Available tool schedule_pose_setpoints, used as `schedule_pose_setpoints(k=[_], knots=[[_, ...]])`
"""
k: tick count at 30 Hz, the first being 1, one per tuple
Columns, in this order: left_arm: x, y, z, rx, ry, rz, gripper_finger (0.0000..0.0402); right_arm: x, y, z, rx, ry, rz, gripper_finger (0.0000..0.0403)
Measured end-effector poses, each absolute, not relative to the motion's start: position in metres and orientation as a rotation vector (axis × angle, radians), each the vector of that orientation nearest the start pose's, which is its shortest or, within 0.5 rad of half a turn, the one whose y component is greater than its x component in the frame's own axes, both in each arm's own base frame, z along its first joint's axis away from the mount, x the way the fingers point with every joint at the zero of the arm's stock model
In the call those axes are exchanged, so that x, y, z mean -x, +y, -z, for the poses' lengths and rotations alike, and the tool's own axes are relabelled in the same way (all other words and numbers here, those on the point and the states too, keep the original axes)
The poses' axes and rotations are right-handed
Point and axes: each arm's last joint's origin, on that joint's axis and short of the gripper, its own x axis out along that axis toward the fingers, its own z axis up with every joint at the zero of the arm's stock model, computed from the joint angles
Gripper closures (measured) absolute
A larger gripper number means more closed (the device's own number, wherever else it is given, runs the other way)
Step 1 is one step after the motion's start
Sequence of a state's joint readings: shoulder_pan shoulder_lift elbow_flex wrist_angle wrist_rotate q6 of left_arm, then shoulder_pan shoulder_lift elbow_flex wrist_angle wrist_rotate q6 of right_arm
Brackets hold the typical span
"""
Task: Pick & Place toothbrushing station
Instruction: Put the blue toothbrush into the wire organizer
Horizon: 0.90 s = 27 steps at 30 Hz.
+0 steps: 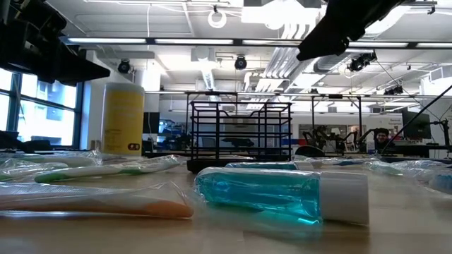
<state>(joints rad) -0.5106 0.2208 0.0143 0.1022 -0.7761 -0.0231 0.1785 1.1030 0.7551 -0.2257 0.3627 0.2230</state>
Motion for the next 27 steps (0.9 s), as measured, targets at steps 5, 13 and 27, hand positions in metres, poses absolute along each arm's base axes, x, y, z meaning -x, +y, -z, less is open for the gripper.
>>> schedule_pose_setpoints(k=[5,13,27], knots=[[-0.099,-0.032,-0.161,-0.04,0.081,-0.267,0.0401,-0.221,0.019,-0.249,0.009,0.669,0.379,0.02],[-0.099,-0.032,-0.161,-0.039,0.08,-0.267,0.0401,-0.207,-0.024,-0.217,-0.007,1.036,0.574,0.02],[-0.099,-0.032,-0.16,-0.042,0.084,-0.267,0.0401,-0.236,-0.075,-0.152,0.099,1.34,0.435,0.02]])
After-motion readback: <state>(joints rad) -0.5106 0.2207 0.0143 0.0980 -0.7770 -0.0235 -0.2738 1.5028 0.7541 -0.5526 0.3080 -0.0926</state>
